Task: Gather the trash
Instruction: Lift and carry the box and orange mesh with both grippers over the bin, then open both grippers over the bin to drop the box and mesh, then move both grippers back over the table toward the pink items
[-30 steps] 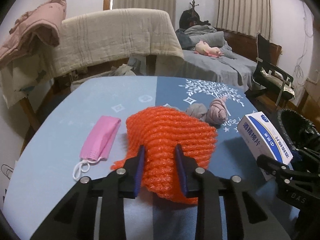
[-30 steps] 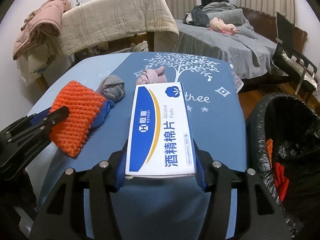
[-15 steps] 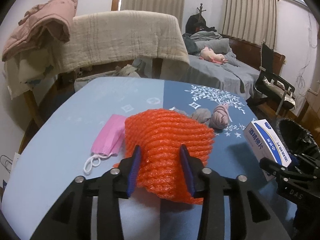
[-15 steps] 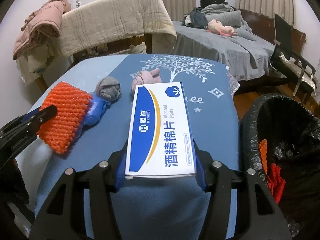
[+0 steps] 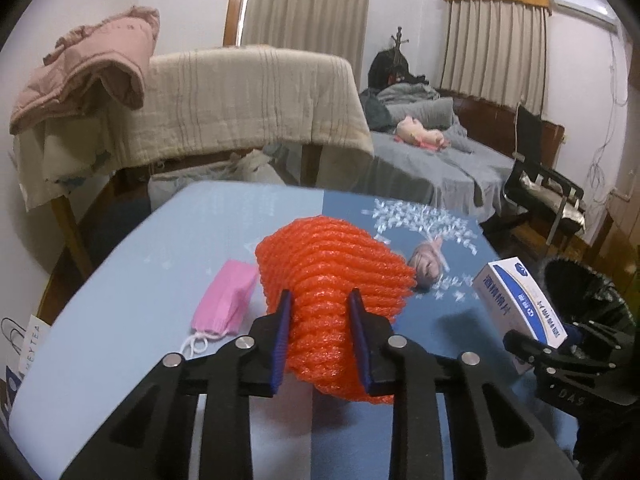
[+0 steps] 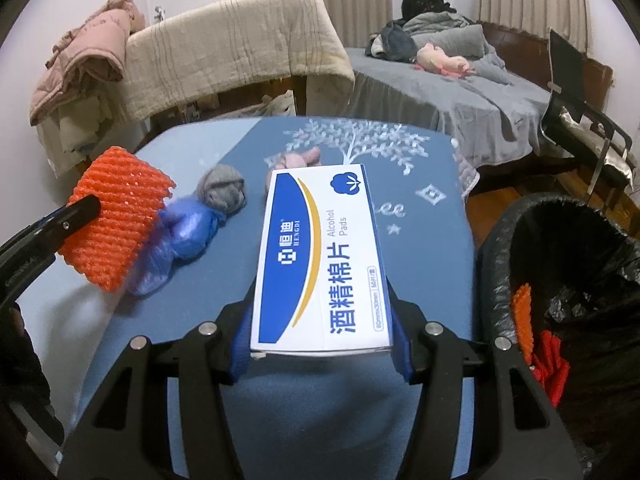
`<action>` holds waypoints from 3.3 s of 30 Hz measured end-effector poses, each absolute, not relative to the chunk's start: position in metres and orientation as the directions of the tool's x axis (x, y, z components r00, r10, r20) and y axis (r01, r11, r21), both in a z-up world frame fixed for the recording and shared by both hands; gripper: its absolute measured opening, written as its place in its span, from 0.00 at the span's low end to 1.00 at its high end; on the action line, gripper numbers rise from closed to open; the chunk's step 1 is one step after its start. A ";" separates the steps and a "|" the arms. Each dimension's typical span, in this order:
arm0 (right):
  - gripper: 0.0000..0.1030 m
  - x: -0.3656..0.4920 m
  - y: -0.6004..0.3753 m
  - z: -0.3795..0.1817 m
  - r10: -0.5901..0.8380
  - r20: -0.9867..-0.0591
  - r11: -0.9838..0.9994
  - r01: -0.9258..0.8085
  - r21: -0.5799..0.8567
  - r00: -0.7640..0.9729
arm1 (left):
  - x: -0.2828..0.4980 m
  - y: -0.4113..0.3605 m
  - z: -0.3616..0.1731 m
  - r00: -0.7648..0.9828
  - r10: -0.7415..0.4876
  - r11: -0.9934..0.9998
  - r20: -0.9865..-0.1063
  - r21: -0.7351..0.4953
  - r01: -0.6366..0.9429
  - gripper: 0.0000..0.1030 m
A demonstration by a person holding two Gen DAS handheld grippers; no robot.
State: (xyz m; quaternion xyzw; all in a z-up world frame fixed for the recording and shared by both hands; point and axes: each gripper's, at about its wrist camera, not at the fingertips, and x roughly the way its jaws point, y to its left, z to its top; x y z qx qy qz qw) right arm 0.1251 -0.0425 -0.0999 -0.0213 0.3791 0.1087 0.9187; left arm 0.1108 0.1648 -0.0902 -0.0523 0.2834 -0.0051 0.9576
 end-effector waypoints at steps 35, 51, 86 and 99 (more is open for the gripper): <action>0.52 0.076 -0.235 -0.060 -0.103 -0.628 0.989 0.146 0.018 0.772 | 0.120 -0.050 -0.064 0.800 -0.361 0.929 -0.479 -0.110 0.353 0.26; 0.53 0.071 -0.329 -0.070 -0.243 -0.625 0.949 0.314 0.003 0.742 | 0.152 -0.151 -0.073 0.705 -0.497 0.854 -0.506 -0.140 0.501 0.31; 0.94 0.122 -0.105 -0.051 0.082 -0.546 0.996 -0.086 0.018 0.834 | 0.128 0.164 -0.066 0.883 0.072 0.996 -0.463 -0.014 -0.088 0.90; 0.94 0.167 -0.041 -0.072 0.116 -0.550 0.990 -0.139 -0.001 0.827 | 0.164 0.244 -0.123 0.773 0.125 0.980 -0.622 -0.042 -0.192 0.76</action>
